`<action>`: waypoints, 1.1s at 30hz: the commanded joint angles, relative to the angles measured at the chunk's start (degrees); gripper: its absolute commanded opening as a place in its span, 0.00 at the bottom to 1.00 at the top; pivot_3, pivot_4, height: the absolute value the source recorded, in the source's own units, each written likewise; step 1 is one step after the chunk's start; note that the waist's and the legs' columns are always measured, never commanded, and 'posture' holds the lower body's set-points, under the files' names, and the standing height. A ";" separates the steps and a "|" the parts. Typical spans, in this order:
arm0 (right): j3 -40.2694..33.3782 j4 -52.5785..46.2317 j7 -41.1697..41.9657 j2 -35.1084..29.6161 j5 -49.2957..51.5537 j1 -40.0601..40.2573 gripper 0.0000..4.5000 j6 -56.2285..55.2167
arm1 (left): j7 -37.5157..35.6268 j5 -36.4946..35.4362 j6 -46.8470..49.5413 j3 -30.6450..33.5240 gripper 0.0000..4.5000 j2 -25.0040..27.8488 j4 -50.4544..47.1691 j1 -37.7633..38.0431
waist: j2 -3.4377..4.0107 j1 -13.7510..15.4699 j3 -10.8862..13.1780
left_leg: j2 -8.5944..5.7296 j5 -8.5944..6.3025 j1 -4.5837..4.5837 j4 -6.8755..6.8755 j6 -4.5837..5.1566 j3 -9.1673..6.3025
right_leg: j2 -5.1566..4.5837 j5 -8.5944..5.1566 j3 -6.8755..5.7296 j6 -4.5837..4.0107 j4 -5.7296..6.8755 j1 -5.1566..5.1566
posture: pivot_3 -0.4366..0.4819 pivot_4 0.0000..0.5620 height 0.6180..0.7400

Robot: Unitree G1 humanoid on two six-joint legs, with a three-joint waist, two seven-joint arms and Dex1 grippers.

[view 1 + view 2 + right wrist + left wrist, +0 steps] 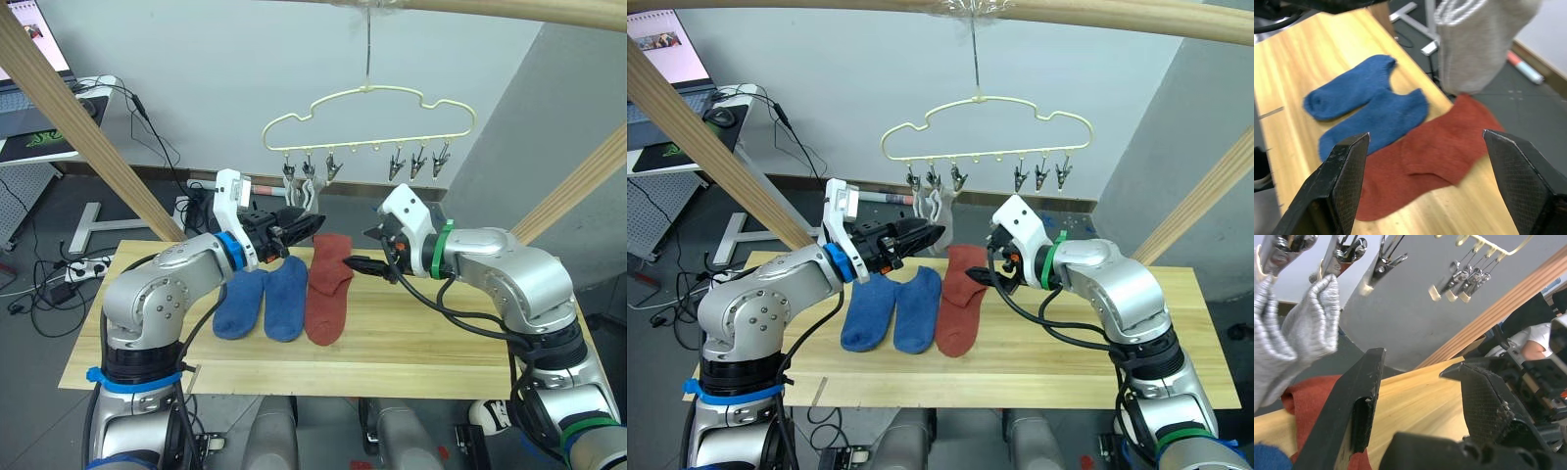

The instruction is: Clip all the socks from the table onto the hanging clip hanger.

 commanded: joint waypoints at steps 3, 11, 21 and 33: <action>-1.12 -2.71 -1.41 -0.53 1.49 0.87 0.86 0.63 | 1.21 3.08 -3.59 -2.44 0.61 -3.07 0.59 -2.79 | 0.00 0.05 -0.05 | -0.01 0.00 0.00 0.00 0.00 0.01 | 0.00 0.00 0.01 0.00 -0.01 0.00 | 0.54 0.34 1.00; -1.22 -2.76 -3.07 -0.64 1.88 1.23 0.86 0.88 | 5.76 13.20 -10.67 -7.04 0.61 -7.03 5.22 -6.28 | 0.01 0.32 -0.15 | 0.00 0.00 0.01 0.00 0.01 0.00 | 0.01 0.00 0.00 0.00 0.02 0.00 | 0.52 0.35 1.00; -2.04 -4.08 -5.20 -1.52 2.97 2.03 0.86 2.23 | 7.81 20.57 -17.72 -7.76 0.61 -10.73 10.81 -7.94 | 0.01 0.19 -0.21 | -0.02 0.00 0.00 0.00 0.02 0.02 | 0.01 0.00 0.02 0.00 0.02 -0.01 | 0.48 0.36 1.00; 0.39 -0.01 -7.91 -0.55 0.99 2.65 0.86 -0.65 | 7.72 23.93 -22.22 -7.04 0.61 -12.39 15.55 -10.45 | 0.00 -0.60 -0.22 | -0.03 0.00 0.00 0.00 0.02 0.02 | 0.01 0.00 0.03 0.00 0.04 -0.01 | 0.48 0.36 1.00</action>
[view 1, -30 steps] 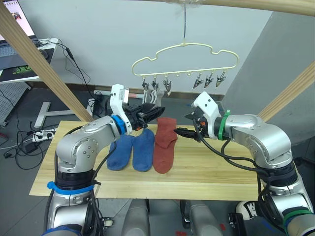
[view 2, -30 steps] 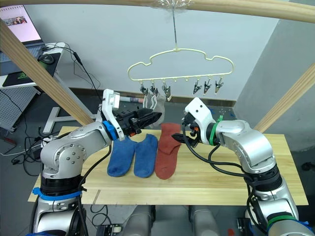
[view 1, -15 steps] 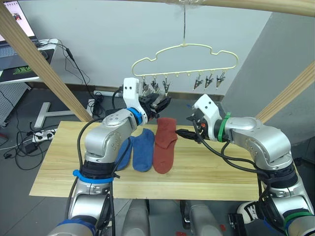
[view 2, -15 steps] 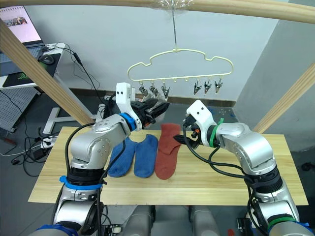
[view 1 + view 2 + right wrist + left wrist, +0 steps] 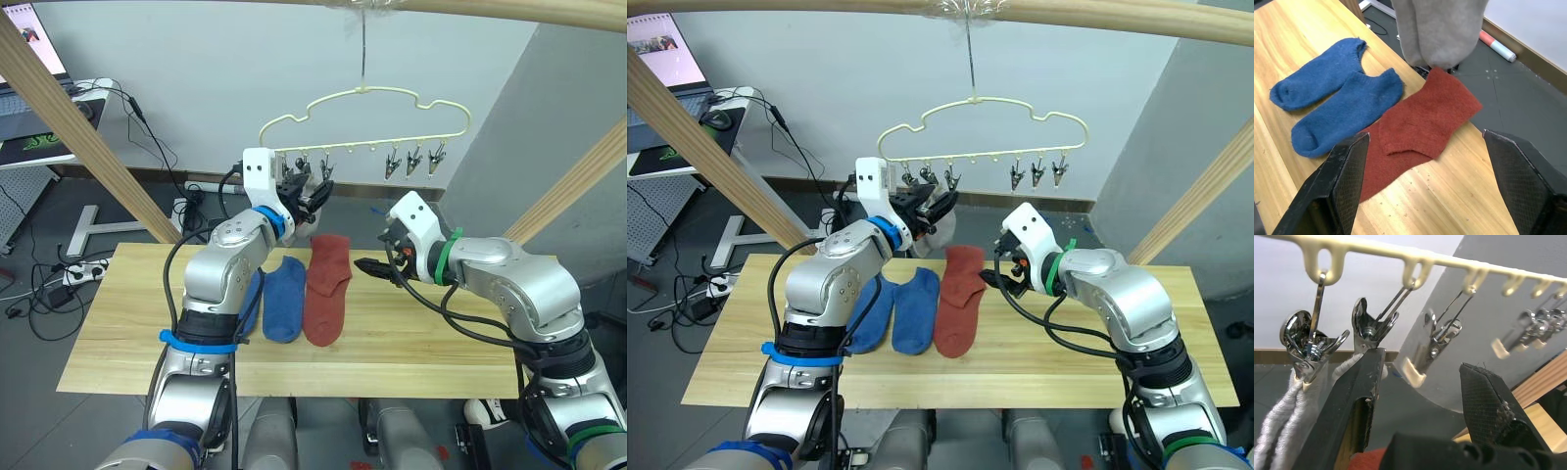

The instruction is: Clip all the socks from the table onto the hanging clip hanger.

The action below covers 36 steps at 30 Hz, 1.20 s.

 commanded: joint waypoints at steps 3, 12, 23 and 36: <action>0.11 0.18 -0.90 0.52 -0.62 -0.03 0.86 -1.99 | 0.15 2.03 -3.26 -0.56 0.61 -2.17 0.70 -1.95 | 0.00 -0.06 0.00 | 0.00 0.00 0.00 0.00 0.00 0.00 | 0.00 0.00 0.00 0.00 0.00 0.00 | 0.47 0.36 1.00; -0.71 -1.18 -2.13 0.45 -0.20 0.76 0.86 -1.05 | 2.88 6.30 -8.66 -0.36 0.61 -5.71 6.87 -5.60 | 0.00 -0.29 0.00 | -0.01 0.00 0.00 0.01 0.00 0.00 | 0.00 0.00 0.01 0.00 0.01 0.00 | 0.42 0.37 1.00; -10.38 -8.16 -6.29 4.29 3.45 -2.87 0.86 1.53 | 3.38 8.19 -14.71 -0.08 0.61 -8.44 8.75 -4.61 | 0.00 -0.52 0.00 | -0.01 0.00 0.01 0.01 0.00 0.01 | 0.00 0.00 0.01 0.00 0.03 0.00 | 0.41 0.38 1.00; -18.57 -16.36 -9.33 6.70 11.84 -6.50 0.86 8.13 | 5.21 9.10 -18.35 0.99 0.61 -9.68 10.45 -3.77 | 0.00 -0.92 0.00 | -0.01 0.01 0.00 0.02 0.03 0.01 | 0.00 0.00 0.01 0.00 0.05 0.00 | 0.38 0.39 1.00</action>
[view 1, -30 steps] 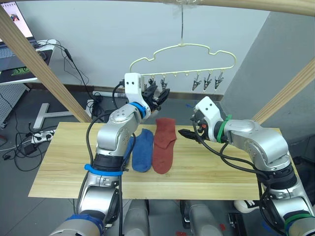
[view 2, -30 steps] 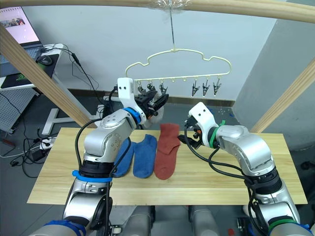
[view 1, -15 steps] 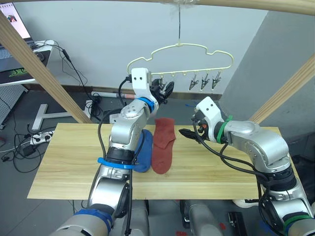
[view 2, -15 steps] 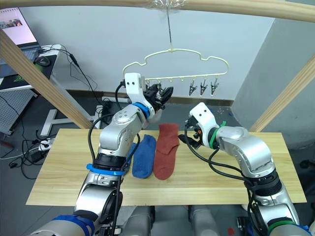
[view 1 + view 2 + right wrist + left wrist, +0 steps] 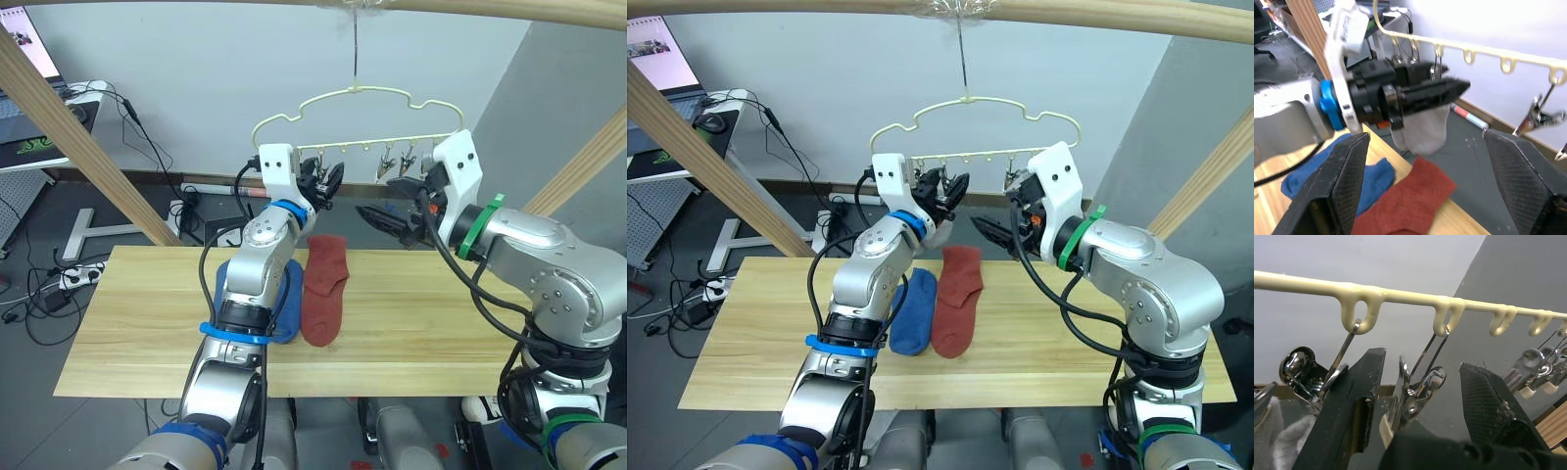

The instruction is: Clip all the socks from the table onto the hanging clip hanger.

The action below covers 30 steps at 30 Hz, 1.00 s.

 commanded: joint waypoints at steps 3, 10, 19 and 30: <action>-2.25 -2.89 -1.66 -0.14 2.44 -0.87 0.86 0.91 | 0.97 0.81 -2.68 0.61 0.61 -0.38 0.47 -1.09 | 0.00 -0.12 0.00 | 0.00 0.00 0.00 -0.01 0.00 0.00 | 0.00 0.00 0.01 0.00 -0.01 0.00 | 0.38 0.39 1.00; -2.71 -2.98 -2.80 -0.54 3.41 0.22 0.87 1.09 | 1.11 0.30 -3.15 1.45 0.52 -0.69 1.01 -1.48 | 0.00 -0.21 0.00 | 0.00 0.00 0.00 -0.01 0.01 0.00 | 0.00 0.00 0.00 0.00 -0.01 0.00 | 0.38 0.39 1.00; -2.54 -2.44 -3.87 -0.89 4.85 1.11 0.87 0.58 | 0.81 -0.28 -2.23 2.11 0.07 -0.76 0.40 -1.55 | 0.00 -0.49 0.00 | 0.00 0.00 0.00 -0.01 0.01 0.00 | 0.00 -0.01 0.00 0.01 -0.02 0.00 | 0.39 0.40 1.00; 8.73 2.75 -2.99 -7.33 -1.72 5.60 0.87 -4.24 | -2.08 -6.35 4.07 4.29 0.07 -0.50 -3.29 -2.52 | 0.00 -0.70 0.00 | -0.01 -0.01 -0.01 -0.02 0.01 0.01 | 0.00 -0.01 0.01 0.02 -0.05 0.00 | 0.41 0.40 1.00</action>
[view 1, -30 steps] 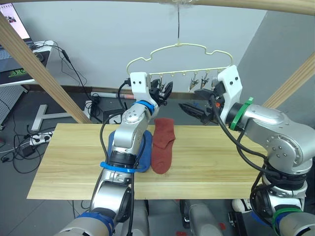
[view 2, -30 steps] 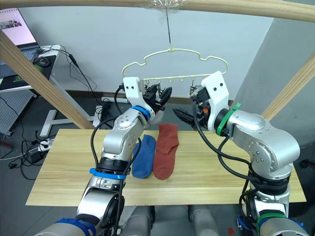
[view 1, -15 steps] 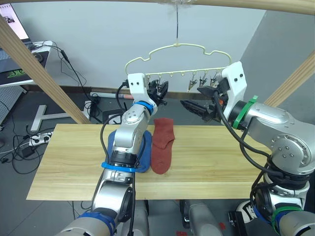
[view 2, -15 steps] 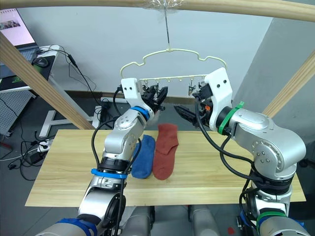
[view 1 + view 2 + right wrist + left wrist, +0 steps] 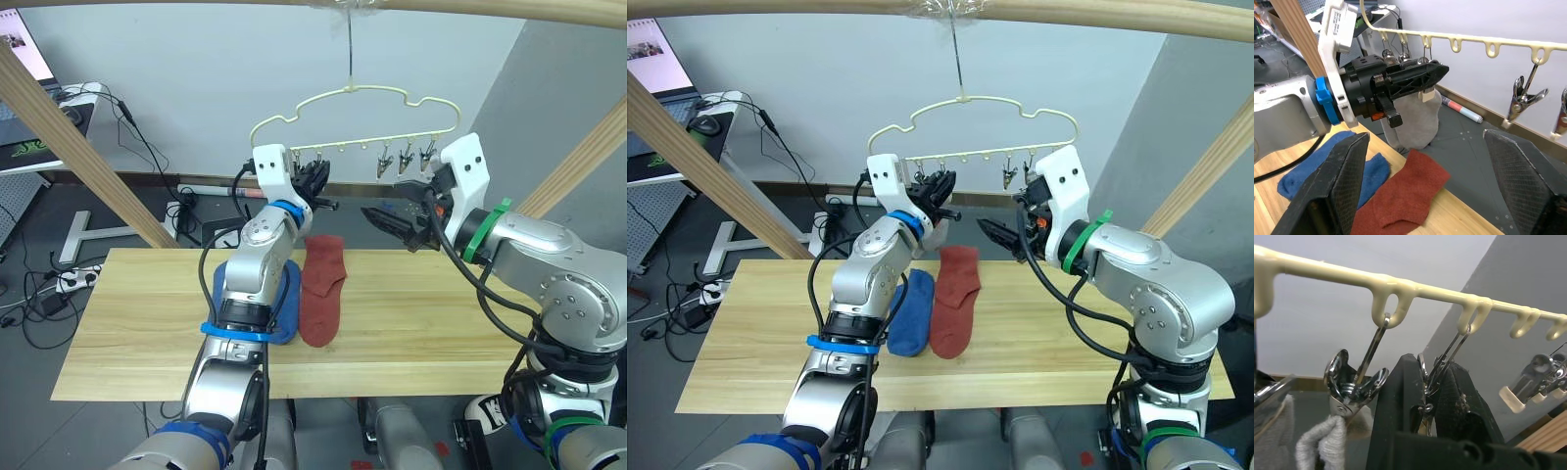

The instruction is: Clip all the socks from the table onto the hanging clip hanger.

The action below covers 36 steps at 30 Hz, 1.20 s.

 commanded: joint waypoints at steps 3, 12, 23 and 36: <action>9.92 5.78 1.68 -3.41 -6.44 3.72 0.87 -8.42 | -1.51 -6.06 4.86 2.91 0.07 -0.22 -5.47 -2.88 | 0.00 -0.15 0.00 | 0.00 0.00 -0.01 -0.01 0.00 0.01 | 0.00 -0.01 0.02 0.01 -0.04 -0.01 | 0.41 0.40 1.00; 17.17 15.66 4.79 -3.08 -13.41 3.77 0.87 -17.46 | -1.21 -16.74 18.83 8.01 0.07 0.60 -8.82 -4.18 | 0.00 -0.15 0.00 | 0.01 0.00 -0.01 -0.05 0.00 0.01 | 0.01 -0.03 0.01 0.04 -0.08 -0.01 | 0.44 0.40 1.00; 17.12 17.25 6.35 -0.91 -15.78 3.70 0.87 -19.16 | -4.82 -9.90 15.82 -0.09 0.07 7.10 -12.27 -0.05 | 0.00 0.01 0.00 | 0.01 0.00 -0.02 -0.07 -0.01 0.00 | 0.00 0.00 0.01 0.01 -0.13 -0.01 | 0.44 0.39 1.00; 15.80 15.03 7.31 -0.63 -15.84 3.30 0.87 -17.43 | -4.60 -2.07 6.16 -3.28 0.07 6.60 -11.38 2.58 | 0.00 0.34 0.00 | 0.01 0.00 -0.02 -0.07 -0.01 0.01 | 0.00 0.00 0.01 0.00 -0.14 -0.01 | 0.44 0.39 1.00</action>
